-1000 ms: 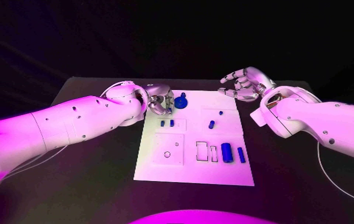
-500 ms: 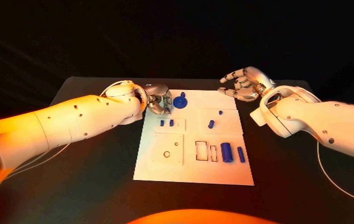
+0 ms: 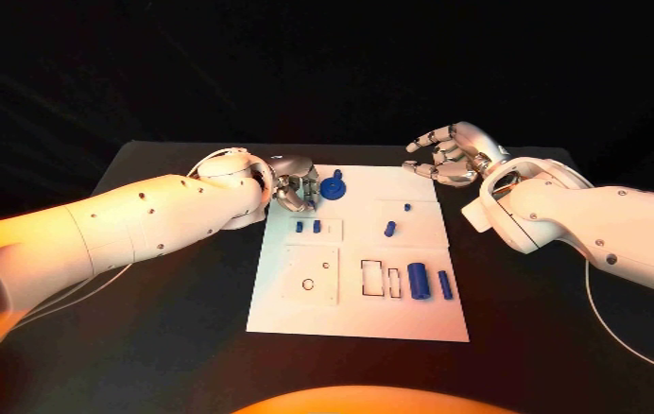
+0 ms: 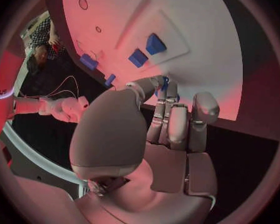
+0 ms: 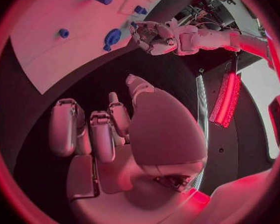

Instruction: Assemble the parts on the task board

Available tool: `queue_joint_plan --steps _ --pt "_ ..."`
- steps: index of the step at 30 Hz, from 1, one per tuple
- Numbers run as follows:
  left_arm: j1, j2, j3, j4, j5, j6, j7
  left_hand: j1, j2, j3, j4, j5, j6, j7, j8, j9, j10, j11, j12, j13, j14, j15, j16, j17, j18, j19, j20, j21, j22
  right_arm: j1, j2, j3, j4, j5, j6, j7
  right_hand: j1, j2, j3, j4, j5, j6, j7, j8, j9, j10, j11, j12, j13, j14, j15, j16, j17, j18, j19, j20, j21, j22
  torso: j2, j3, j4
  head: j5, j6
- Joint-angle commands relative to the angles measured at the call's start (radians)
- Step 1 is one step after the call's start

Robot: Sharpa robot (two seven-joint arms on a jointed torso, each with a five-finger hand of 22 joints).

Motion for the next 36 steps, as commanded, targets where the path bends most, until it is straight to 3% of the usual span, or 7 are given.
queue_joint_plan --steps 1,36 --pt "0.000 0.003 -0.001 0.004 0.015 0.022 0.007 -0.008 0.004 -0.004 -0.004 0.004 0.006 -0.001 -0.006 0.001 0.005 0.000 -0.007 0.001 -0.003 0.002 -0.006 -0.001 -0.009 0.002 0.003 0.000 0.001 -0.001 0.001 0.000 0.001 -0.008 0.002 0.012 -0.008 0.001 0.005 -0.001 0.004 0.007 0.002 0.004 -0.001 0.003 -0.006 0.001 0.004 0.086 0.001 -0.005 0.192 0.013 -0.005 0.001 -0.006 0.079 0.000 0.0000 0.0004 0.000 -0.001" --pt "-0.002 0.024 -0.014 -0.019 0.006 0.054 -0.022 -0.008 0.004 -0.006 -0.006 0.003 0.008 -0.001 -0.010 0.002 0.010 0.000 -0.013 0.002 -0.005 0.002 -0.008 -0.005 -0.008 -0.002 0.004 -0.003 -0.004 -0.001 -0.001 0.000 0.002 -0.009 0.001 0.012 -0.008 0.001 0.005 -0.001 0.004 0.007 0.002 0.004 -0.001 0.003 -0.006 0.001 0.004 0.086 0.001 -0.005 0.192 0.013 -0.005 0.001 -0.006 0.079 0.000 0.0009 0.0001 -0.005 -0.004"
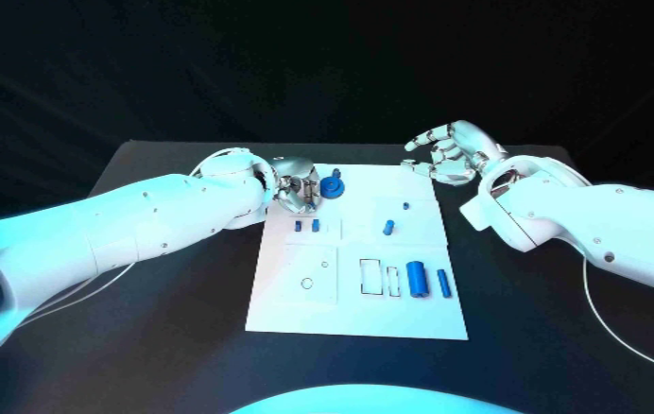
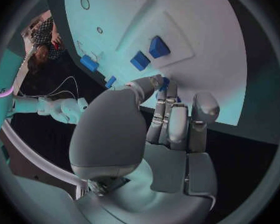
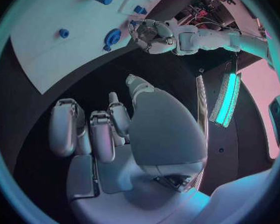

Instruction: Assemble the parts on the task board

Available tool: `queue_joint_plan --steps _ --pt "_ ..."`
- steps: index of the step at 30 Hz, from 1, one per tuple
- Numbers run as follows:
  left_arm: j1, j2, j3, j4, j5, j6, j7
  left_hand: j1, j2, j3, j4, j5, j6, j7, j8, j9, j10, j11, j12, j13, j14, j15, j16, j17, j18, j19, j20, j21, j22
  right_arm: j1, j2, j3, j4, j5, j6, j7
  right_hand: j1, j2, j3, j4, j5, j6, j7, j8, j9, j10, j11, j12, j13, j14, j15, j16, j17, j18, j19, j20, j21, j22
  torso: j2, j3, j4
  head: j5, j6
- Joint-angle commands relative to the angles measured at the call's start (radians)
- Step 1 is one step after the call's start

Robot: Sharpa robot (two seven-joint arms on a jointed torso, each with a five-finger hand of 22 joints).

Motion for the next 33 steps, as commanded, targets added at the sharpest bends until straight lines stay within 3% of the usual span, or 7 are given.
queue_joint_plan --steps 1,12,16,31,33 --pt "-0.004 0.005 -0.006 -0.005 -0.005 0.029 -0.011 -0.006 0.007 -0.005 -0.004 0.002 0.008 -0.001 -0.008 0.000 0.011 0.000 -0.006 0.002 -0.005 0.002 -0.004 0.001 -0.008 -0.003 0.004 -0.004 -0.002 -0.001 0.000 0.000 0.001 -0.008 0.001 0.012 -0.009 0.001 0.005 -0.001 0.004 0.007 0.002 0.004 -0.002 0.003 -0.006 0.001 0.003 0.086 0.001 -0.005 0.192 0.013 -0.005 0.001 -0.006 0.078 -0.001 0.0003 0.0003 0.000 0.000" --pt "-0.005 0.004 -0.010 -0.005 -0.013 0.004 0.001 -0.011 0.003 -0.009 -0.003 0.002 0.007 -0.001 -0.014 0.000 0.011 0.001 -0.013 0.002 -0.005 0.003 -0.004 0.003 -0.007 -0.007 0.005 -0.008 -0.007 -0.001 -0.001 0.000 0.001 -0.008 0.001 0.012 -0.009 0.001 0.005 -0.001 0.004 0.007 0.002 0.004 -0.002 0.003 -0.006 0.001 0.003 0.086 0.001 -0.005 0.192 0.013 -0.005 0.001 -0.006 0.078 -0.001 -0.0010 0.0010 0.000 0.001" --pt "-0.005 0.003 -0.010 -0.003 -0.012 -0.005 0.006 -0.022 -0.006 -0.011 0.000 0.005 -0.021 0.003 -0.048 -0.006 0.017 0.003 -0.032 0.004 -0.005 0.006 -0.002 0.006 -0.005 -0.013 0.007 -0.014 -0.015 -0.001 0.000 0.000 0.001 -0.008 0.002 0.012 -0.009 0.001 0.005 -0.001 0.004 0.007 0.002 0.004 -0.002 0.003 -0.006 0.001 0.003 0.086 0.001 -0.005 0.192 0.013 -0.005 0.001 -0.006 0.078 -0.001 -0.0009 0.0010 0.001 0.002" --pt "-0.006 0.000 -0.010 -0.002 -0.003 -0.015 0.008 -0.036 -0.015 -0.013 0.005 0.006 -0.036 0.005 -0.071 -0.009 0.016 0.006 -0.050 0.006 -0.005 0.008 -0.001 0.008 -0.003 -0.017 0.009 -0.020 -0.022 -0.001 0.001 0.000 -0.003 -0.008 0.005 0.012 -0.009 0.001 0.005 -0.001 0.004 0.007 0.002 0.004 -0.002 0.003 -0.006 0.001 0.003 0.086 0.001 -0.005 0.192 0.013 -0.005 0.001 -0.006 0.078 0.000 -0.0002 0.0009 0.000 0.003" --pt "-0.007 -0.001 -0.010 -0.002 -0.003 -0.014 0.007 -0.041 -0.021 -0.012 0.007 0.006 -0.052 0.008 -0.088 -0.012 0.016 0.008 -0.059 0.007 -0.006 0.010 -0.001 0.008 -0.002 -0.023 0.010 -0.026 -0.030 -0.001 0.001 0.000 -0.004 -0.008 0.005 0.012 -0.009 0.001 0.005 -0.001 0.004 0.007 0.002 0.004 -0.002 0.003 -0.006 0.001 0.003 0.086 0.001 -0.005 0.192 0.013 -0.005 0.001 -0.006 0.078 0.000 -0.0001 0.0015 0.000 0.003"
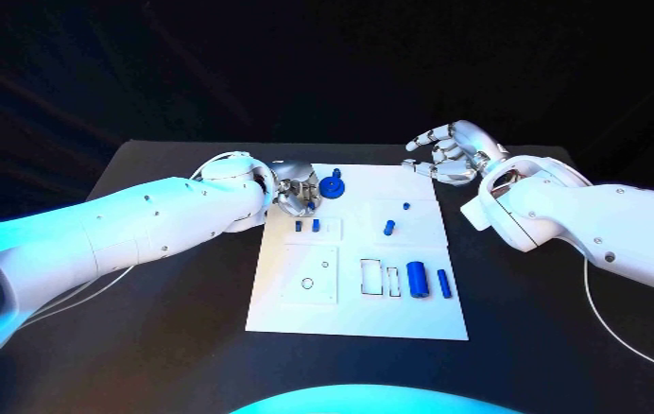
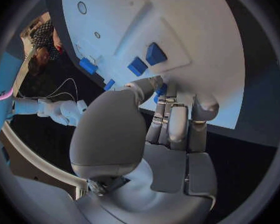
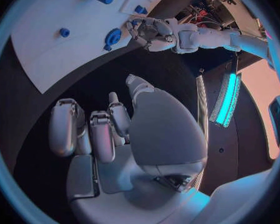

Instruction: Assemble the parts on the task board

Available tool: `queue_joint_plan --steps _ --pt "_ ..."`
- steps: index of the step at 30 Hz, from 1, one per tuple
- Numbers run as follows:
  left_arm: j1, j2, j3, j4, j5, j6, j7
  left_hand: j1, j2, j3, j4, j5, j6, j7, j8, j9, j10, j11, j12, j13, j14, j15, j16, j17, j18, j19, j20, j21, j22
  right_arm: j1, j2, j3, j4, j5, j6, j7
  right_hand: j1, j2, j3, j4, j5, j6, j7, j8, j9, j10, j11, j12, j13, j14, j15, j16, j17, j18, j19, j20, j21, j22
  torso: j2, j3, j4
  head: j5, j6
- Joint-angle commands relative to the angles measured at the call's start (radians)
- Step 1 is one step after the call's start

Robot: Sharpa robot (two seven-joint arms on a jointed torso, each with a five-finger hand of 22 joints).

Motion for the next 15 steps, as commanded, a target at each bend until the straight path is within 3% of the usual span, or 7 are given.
queue_joint_plan --steps 1,11,15 --pt "-0.001 0.000 0.000 0.002 0.001 -0.004 0.004 -0.012 -0.003 -0.003 0.004 0.006 -0.015 0.002 -0.015 -0.003 0.005 0.005 -0.010 0.002 -0.003 0.006 -0.001 0.001 -0.001 -0.007 0.001 -0.008 -0.005 -0.001 0.001 0.000 -0.001 -0.008 0.005 0.012 -0.008 0.001 0.005 -0.001 0.004 0.007 0.002 0.004 -0.002 0.003 -0.006 0.001 0.004 0.086 0.001 -0.005 0.192 0.013 -0.005 0.001 -0.006 0.079 0.000 0.0008 0.0006 0.000 0.003" --pt "-0.001 -0.002 0.001 0.001 0.001 0.014 -0.007 -0.029 -0.020 -0.007 0.015 0.005 -0.070 0.005 -0.069 -0.016 0.011 0.001 -0.035 0.010 -0.009 0.005 -0.003 -0.007 0.001 -0.012 0.000 -0.017 -0.015 -0.001 0.001 0.000 -0.002 -0.008 0.003 0.013 -0.008 0.001 0.005 -0.001 0.004 0.007 0.002 0.004 -0.002 0.003 -0.006 0.001 0.004 0.086 0.001 -0.005 0.192 0.013 -0.005 0.001 -0.006 0.079 0.000 0.0005 -0.0002 0.001 0.002" --pt "-0.001 -0.003 0.001 0.000 0.000 0.016 -0.011 -0.032 -0.023 -0.009 0.017 0.005 -0.078 0.005 -0.075 -0.018 0.012 0.001 -0.038 0.012 -0.009 0.004 -0.003 -0.006 0.001 -0.012 -0.001 -0.018 -0.016 -0.001 0.001 0.000 -0.002 -0.008 0.003 0.013 -0.008 0.001 0.005 -0.001 0.004 0.007 0.002 0.004 -0.002 0.003 -0.006 0.001 0.004 0.086 0.001 -0.005 0.192 0.013 -0.005 0.001 -0.006 0.079 0.000 0.0008 -0.0006 0.001 0.002"
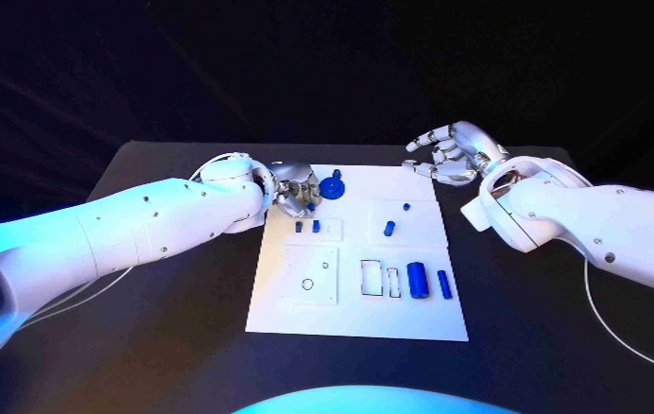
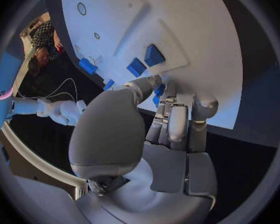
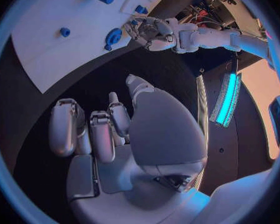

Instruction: Assemble the parts on the task board

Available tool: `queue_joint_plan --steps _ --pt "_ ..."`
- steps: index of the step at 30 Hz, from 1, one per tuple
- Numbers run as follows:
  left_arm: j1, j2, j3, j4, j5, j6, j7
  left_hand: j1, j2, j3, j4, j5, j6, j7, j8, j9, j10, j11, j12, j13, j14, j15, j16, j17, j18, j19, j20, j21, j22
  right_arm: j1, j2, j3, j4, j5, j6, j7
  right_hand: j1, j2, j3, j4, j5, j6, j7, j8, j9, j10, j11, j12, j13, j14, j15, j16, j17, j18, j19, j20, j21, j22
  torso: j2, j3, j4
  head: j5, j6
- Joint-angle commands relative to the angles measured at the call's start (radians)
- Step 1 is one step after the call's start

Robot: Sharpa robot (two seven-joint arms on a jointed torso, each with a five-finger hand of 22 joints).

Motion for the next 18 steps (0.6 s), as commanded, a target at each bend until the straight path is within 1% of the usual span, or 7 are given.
queue_joint_plan --steps 1,12,18 --pt "0.000 0.000 0.000 0.000 -0.001 0.014 -0.008 -0.008 0.001 0.002 0.007 0.005 -0.010 -0.001 -0.009 -0.002 0.006 0.001 -0.005 0.002 -0.006 0.000 -0.003 0.001 0.001 -0.004 0.000 -0.005 -0.001 -0.001 0.000 0.000 0.000 -0.008 0.003 0.013 -0.008 0.001 0.005 -0.001 0.004 0.007 0.002 0.004 -0.002 0.003 -0.006 0.001 0.004 0.086 0.001 -0.005 0.192 0.013 -0.005 0.001 -0.006 0.079 0.000 0.0000 -0.0004 0.000 0.000" --pt "-0.001 -0.010 0.000 -0.004 -0.007 0.018 -0.020 -0.014 -0.006 -0.007 0.012 0.005 -0.027 -0.001 -0.023 -0.007 0.004 0.002 -0.014 0.006 -0.006 0.001 -0.002 0.000 0.002 -0.007 -0.001 -0.010 -0.007 -0.001 -0.004 0.000 -0.003 -0.008 0.004 0.011 -0.008 0.001 0.005 -0.001 0.004 0.007 0.002 0.004 -0.002 0.003 -0.006 0.001 0.004 0.086 0.001 -0.005 0.192 0.013 -0.005 0.001 -0.006 0.079 0.000 -0.0001 -0.0001 -0.001 -0.002" --pt "-0.001 -0.020 0.001 -0.007 -0.010 0.018 -0.028 -0.016 -0.009 -0.019 0.018 0.005 -0.045 -0.005 -0.037 -0.011 -0.003 0.003 -0.023 0.009 -0.010 0.002 -0.004 -0.004 0.003 -0.011 0.000 -0.015 -0.013 -0.001 -0.006 0.000 -0.003 -0.008 0.005 0.011 -0.008 0.001 0.005 -0.001 0.004 0.007 0.002 0.004 -0.002 0.003 -0.006 0.001 0.004 0.086 0.001 -0.005 0.192 0.013 -0.005 0.001 -0.006 0.079 0.000 -0.0003 0.0001 -0.003 -0.002"
